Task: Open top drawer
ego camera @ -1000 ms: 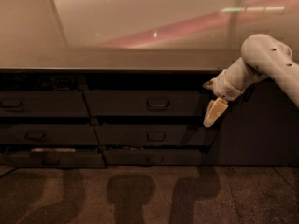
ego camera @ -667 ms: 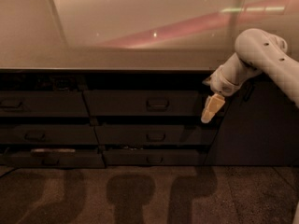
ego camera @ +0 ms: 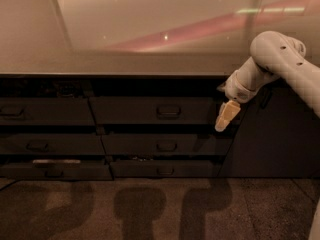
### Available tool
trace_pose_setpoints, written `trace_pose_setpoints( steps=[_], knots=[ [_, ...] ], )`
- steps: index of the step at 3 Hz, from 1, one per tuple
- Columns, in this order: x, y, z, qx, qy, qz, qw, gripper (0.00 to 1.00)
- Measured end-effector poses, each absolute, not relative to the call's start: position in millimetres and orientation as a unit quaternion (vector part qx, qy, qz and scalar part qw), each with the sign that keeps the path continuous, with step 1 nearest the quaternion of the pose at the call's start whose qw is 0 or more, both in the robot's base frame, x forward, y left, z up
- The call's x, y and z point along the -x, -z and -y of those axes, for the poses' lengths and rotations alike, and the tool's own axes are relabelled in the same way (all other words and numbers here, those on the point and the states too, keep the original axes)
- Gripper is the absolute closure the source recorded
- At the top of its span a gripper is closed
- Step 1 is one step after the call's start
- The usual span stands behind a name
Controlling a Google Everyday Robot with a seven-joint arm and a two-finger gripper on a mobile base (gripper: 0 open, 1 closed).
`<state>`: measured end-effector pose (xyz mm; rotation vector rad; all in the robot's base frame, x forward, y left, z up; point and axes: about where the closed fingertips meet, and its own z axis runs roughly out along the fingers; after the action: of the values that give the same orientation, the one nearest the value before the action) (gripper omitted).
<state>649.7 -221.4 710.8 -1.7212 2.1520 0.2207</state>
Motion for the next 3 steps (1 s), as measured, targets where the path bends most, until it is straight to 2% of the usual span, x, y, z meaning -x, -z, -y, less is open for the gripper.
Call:
trace_pose_setpoints(
  steps=[1, 3],
  knots=[
    [-663.9, -681.7, 237.3, 0.601, -0.080, -0.778, 0.165, 0.00],
    [-660.1, -683.6, 234.7, 0.618, -0.058, -0.762, 0.186, 0.00]
  ],
)
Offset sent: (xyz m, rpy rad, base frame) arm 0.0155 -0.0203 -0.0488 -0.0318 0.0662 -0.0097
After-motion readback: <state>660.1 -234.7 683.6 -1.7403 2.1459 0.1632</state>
